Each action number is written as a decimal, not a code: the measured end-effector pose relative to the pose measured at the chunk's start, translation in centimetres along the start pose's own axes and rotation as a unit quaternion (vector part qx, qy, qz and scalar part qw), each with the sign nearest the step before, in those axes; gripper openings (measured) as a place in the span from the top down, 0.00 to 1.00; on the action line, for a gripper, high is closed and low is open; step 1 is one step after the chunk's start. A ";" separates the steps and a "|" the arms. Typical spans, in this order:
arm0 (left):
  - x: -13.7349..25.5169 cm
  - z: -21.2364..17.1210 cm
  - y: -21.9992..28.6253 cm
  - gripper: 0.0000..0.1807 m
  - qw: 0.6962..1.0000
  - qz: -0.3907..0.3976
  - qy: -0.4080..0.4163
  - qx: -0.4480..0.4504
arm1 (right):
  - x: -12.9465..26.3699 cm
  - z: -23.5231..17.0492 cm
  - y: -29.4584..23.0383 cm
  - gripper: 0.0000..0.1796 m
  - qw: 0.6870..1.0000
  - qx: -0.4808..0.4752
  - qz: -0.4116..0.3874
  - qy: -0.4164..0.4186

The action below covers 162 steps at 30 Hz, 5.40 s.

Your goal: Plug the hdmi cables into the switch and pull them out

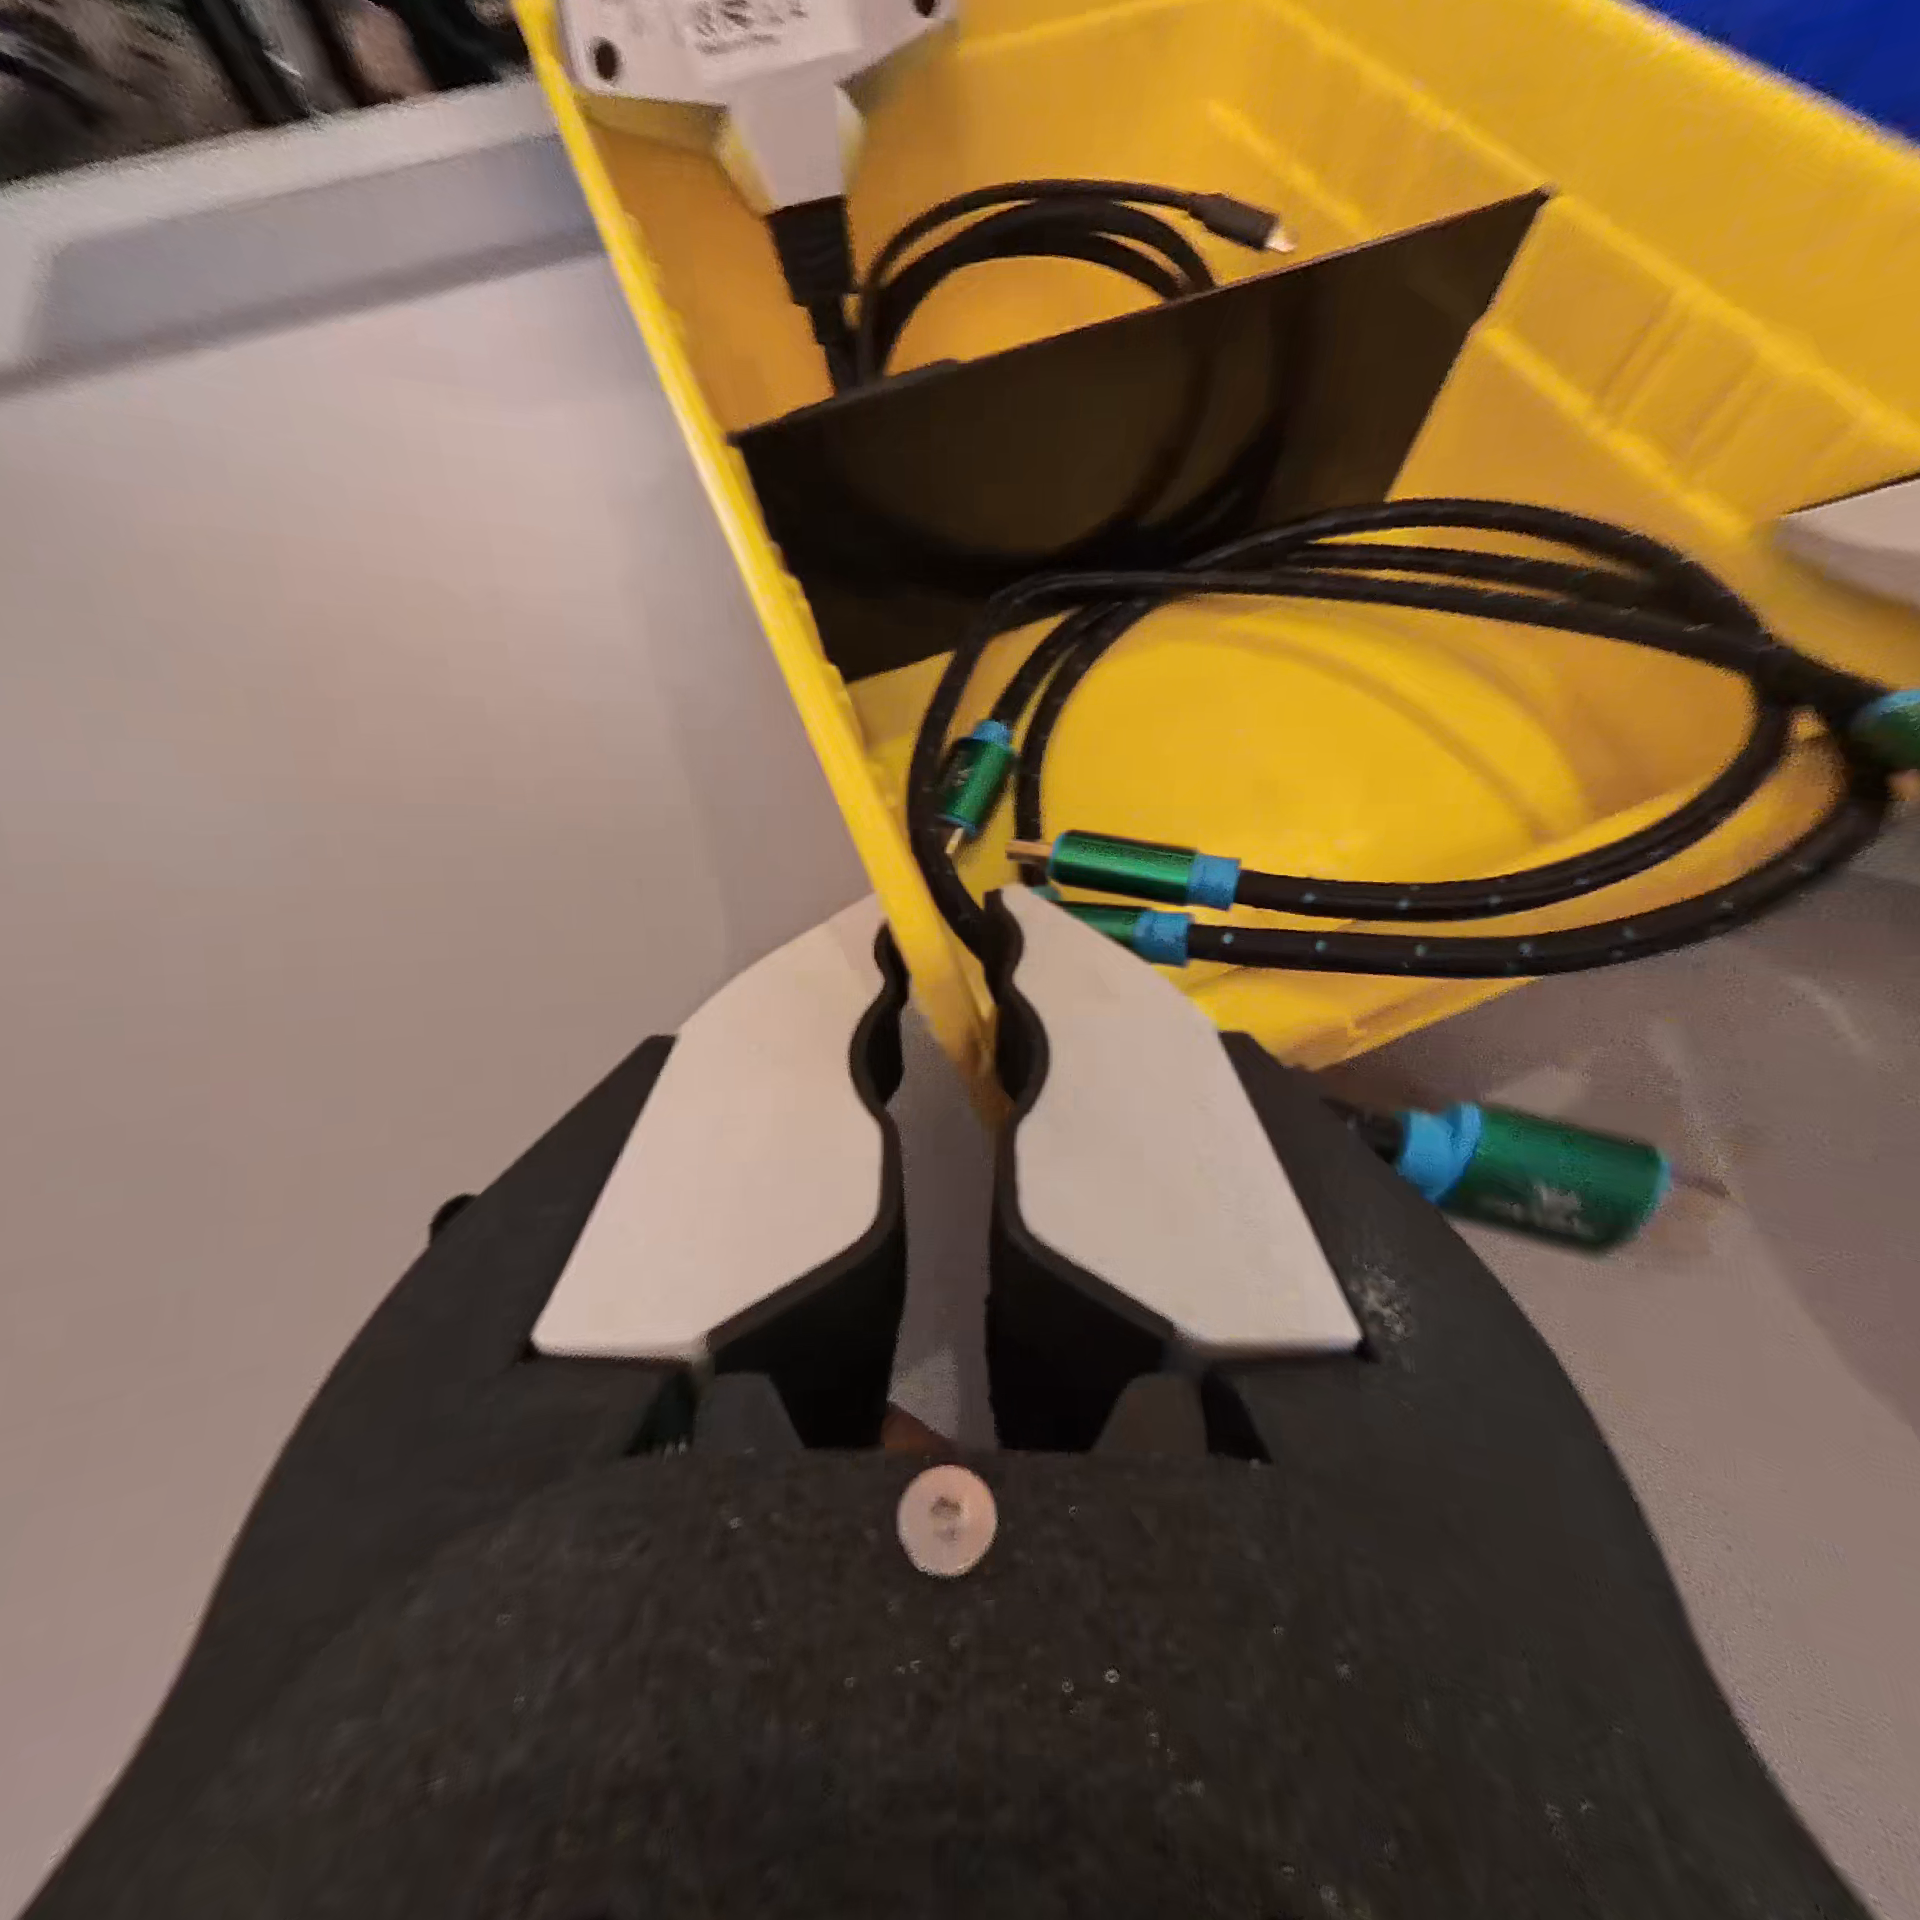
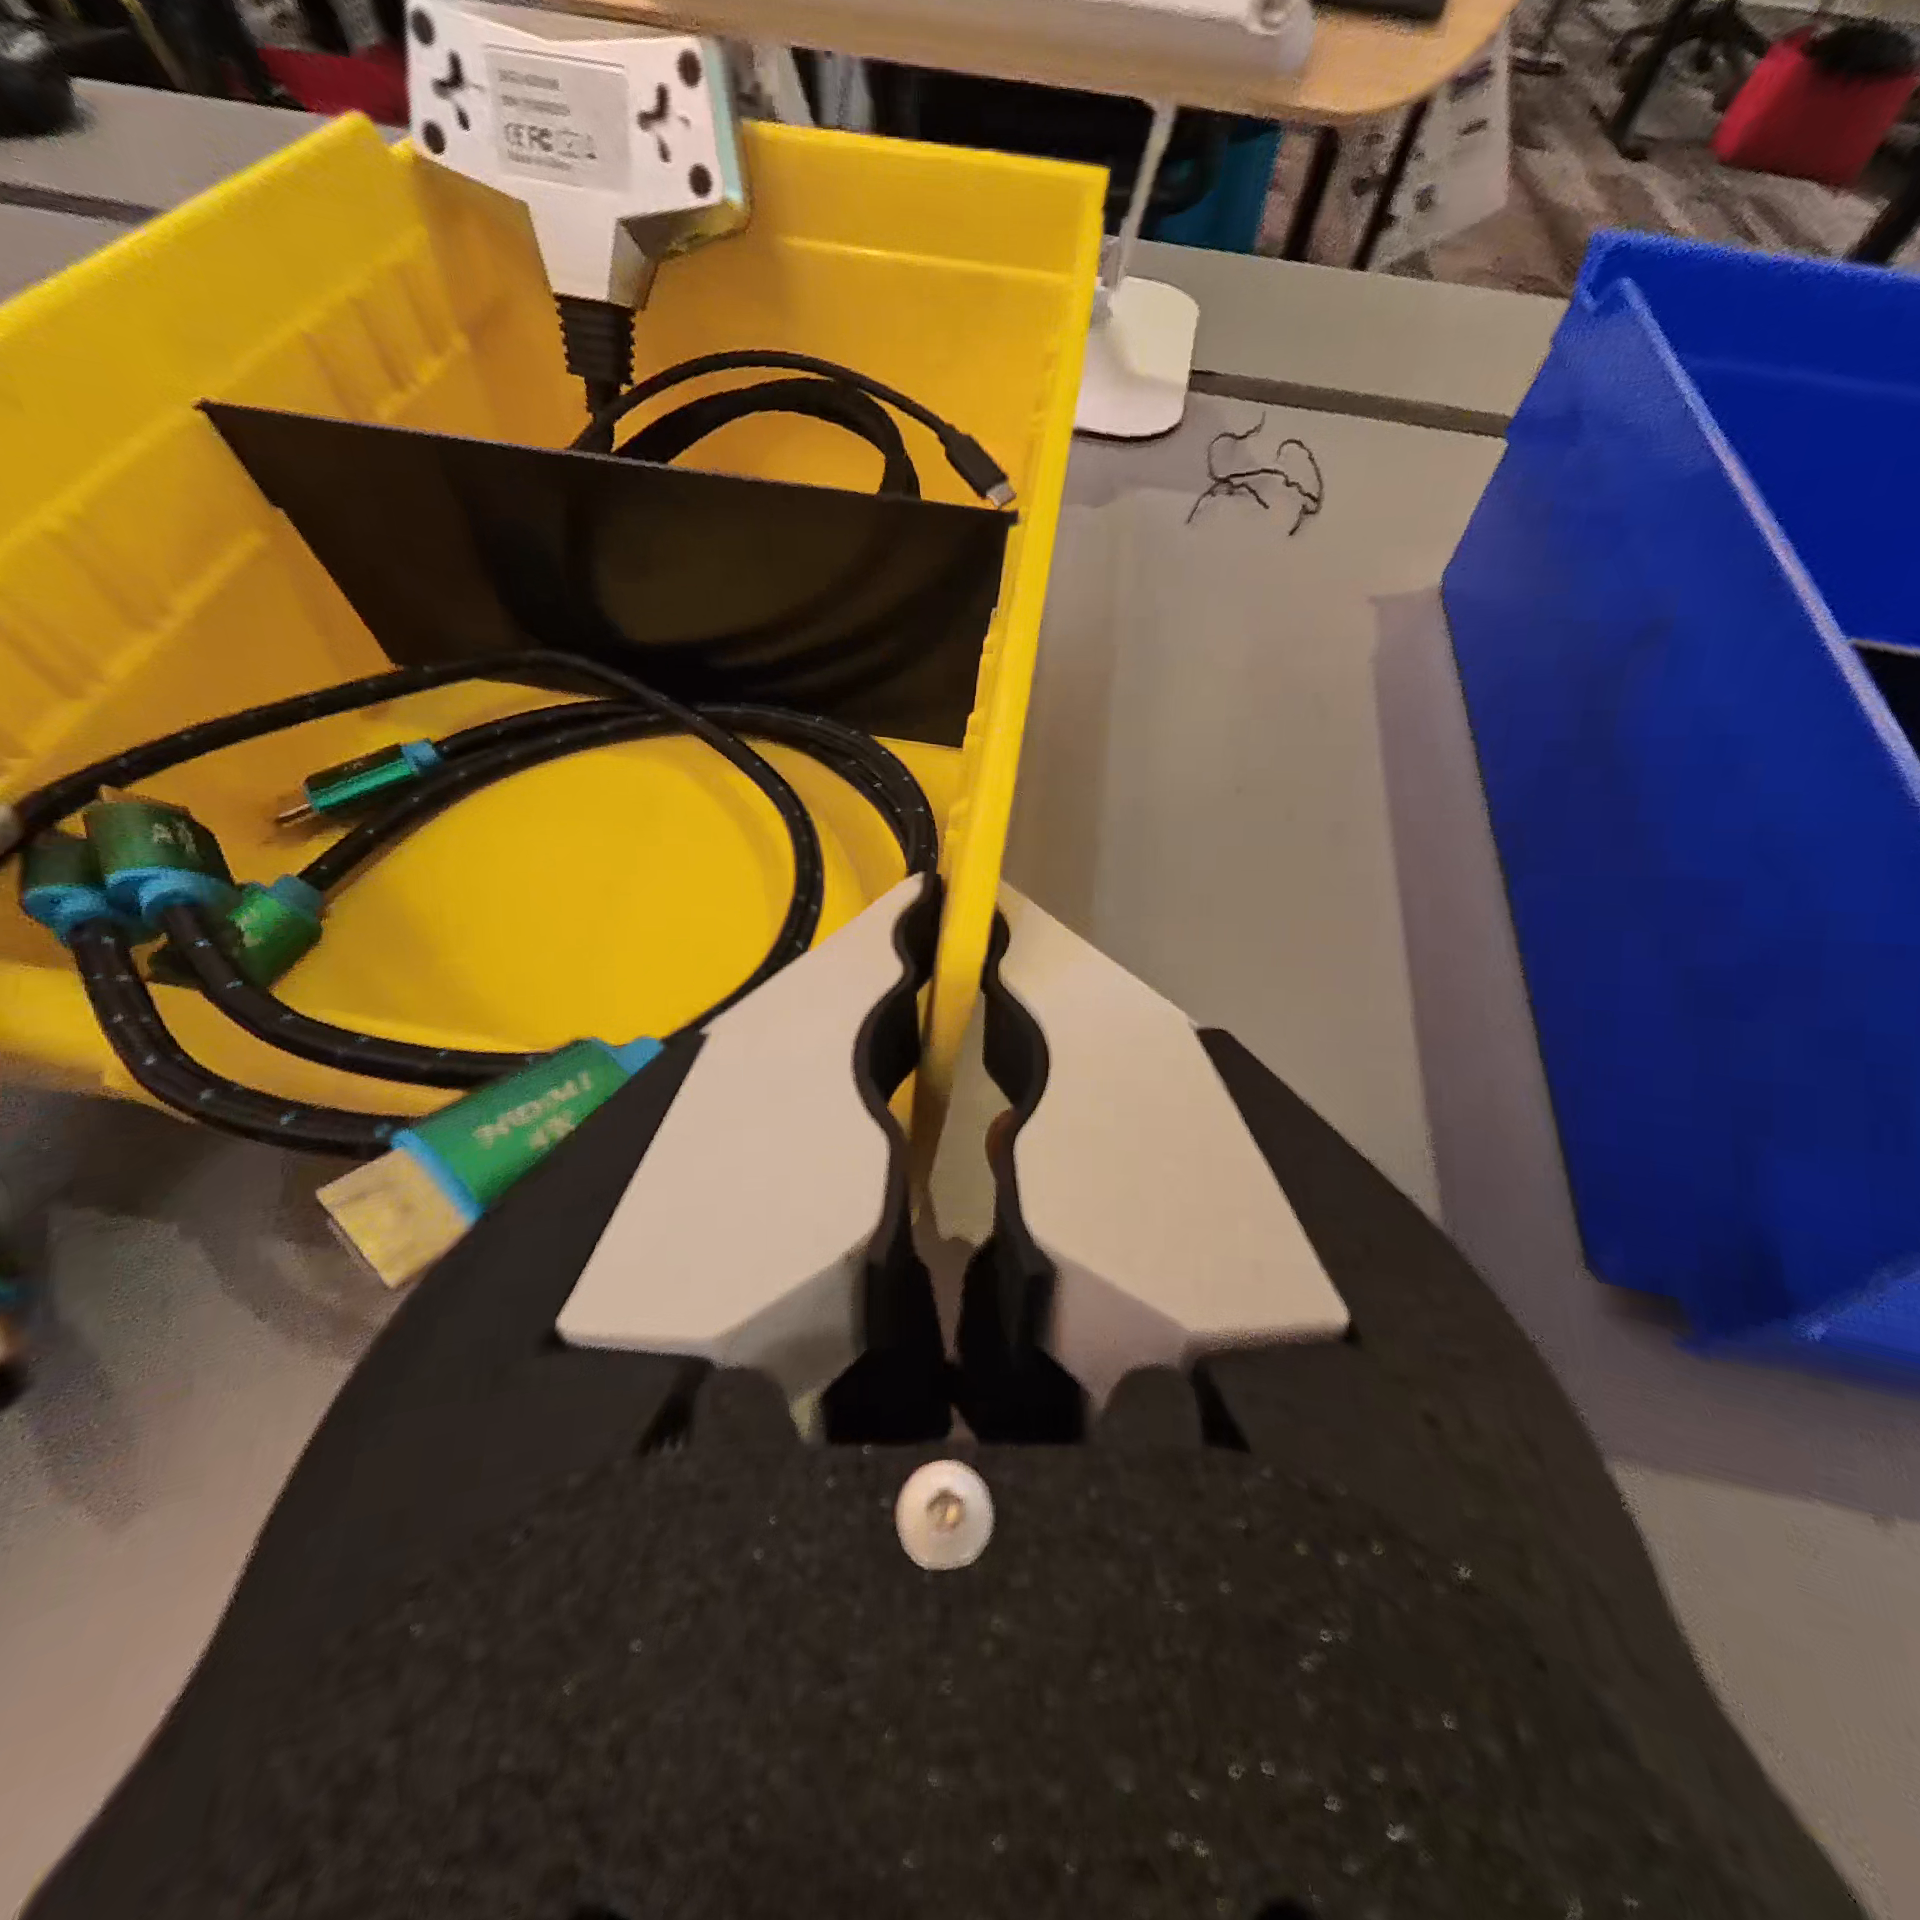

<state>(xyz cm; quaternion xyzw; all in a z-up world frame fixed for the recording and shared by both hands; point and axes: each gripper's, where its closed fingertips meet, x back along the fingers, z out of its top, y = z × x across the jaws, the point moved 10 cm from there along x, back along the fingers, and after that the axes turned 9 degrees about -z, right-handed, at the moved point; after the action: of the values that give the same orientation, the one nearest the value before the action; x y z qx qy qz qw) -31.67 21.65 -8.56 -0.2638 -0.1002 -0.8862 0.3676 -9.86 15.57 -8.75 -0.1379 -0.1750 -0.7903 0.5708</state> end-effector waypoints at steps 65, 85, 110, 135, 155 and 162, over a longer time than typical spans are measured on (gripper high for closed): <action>10.2 -6.7 -9.2 0.81 0.989 0.018 0.078 0.124 | 5.3 -5.7 24.3 0.72 0.983 -0.171 -0.038 0.046; 9.3 -6.9 -13.7 0.88 0.931 -0.027 0.139 0.337 | 4.8 -6.6 23.6 0.75 0.981 -0.194 0.018 0.003; 9.0 11.8 2.6 1.00 0.841 -0.529 0.012 -0.111 | 5.0 -6.7 23.5 0.76 0.980 -0.195 0.044 -0.005; -3.6 4.2 8.0 0.94 0.924 -0.297 -0.154 -0.184 | 4.9 -7.0 23.1 0.76 0.982 -0.178 0.055 -0.020; -7.4 11.4 2.5 0.90 0.762 -0.508 -0.401 0.000 | 4.2 -6.7 22.1 0.76 0.979 -0.182 0.082 -0.028; -12.3 9.8 5.8 1.00 0.794 -0.418 -0.394 -0.199 | 3.8 -6.7 21.8 0.76 0.980 -0.174 0.086 -0.034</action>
<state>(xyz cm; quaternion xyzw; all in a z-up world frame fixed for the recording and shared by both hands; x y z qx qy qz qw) -16.48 28.58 -7.05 -0.5898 -0.1584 -0.7733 -0.1707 9.57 3.13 -10.58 -0.2766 -0.0411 -0.7513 0.5977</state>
